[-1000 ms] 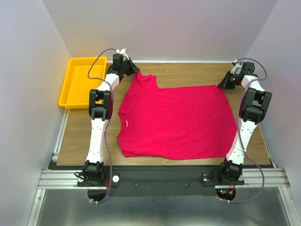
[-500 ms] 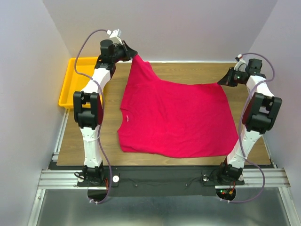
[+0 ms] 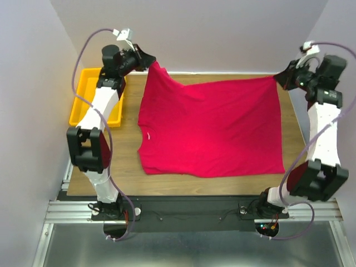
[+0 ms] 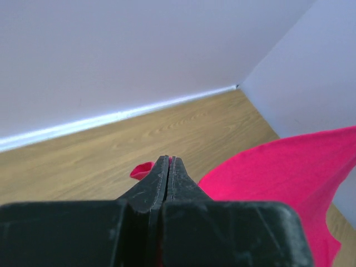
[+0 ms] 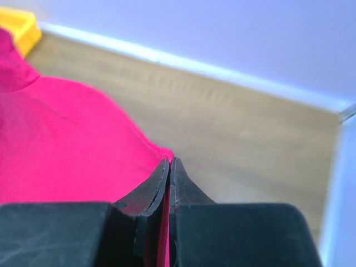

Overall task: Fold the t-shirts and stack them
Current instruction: Flatten the tshirt out

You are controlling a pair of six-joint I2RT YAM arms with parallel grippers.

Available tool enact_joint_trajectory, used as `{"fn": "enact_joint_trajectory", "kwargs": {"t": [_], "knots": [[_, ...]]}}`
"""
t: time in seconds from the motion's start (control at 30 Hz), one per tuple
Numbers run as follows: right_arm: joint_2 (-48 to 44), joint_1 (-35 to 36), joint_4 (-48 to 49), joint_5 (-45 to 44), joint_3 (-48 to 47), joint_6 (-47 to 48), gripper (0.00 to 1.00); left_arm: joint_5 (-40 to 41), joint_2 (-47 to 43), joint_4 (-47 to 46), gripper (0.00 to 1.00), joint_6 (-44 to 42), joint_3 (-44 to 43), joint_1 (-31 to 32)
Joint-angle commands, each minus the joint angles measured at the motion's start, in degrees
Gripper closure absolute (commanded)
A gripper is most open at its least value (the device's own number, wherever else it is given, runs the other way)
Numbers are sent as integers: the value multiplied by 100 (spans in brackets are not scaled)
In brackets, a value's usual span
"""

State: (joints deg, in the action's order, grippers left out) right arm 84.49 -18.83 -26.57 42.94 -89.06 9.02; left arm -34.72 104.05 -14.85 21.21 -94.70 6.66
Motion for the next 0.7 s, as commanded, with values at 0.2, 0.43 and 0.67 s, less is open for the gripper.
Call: {"fn": "enact_joint_trajectory", "kwargs": {"t": [0.2, 0.43, 0.67], "knots": [[-1522, -121, 143, -1514, -1858, 13, 99, 325, -2940, -457, 100, -556, -31, -296], [-1646, -121, 152, -2333, -3415, -549, 99, 598, -3935, -755, 100, -522, -566, -296], [-1602, -121, 257, -3036, -4831, -779, 100, 782, -4384, -1512, 100, 32, -839, -296]]}}
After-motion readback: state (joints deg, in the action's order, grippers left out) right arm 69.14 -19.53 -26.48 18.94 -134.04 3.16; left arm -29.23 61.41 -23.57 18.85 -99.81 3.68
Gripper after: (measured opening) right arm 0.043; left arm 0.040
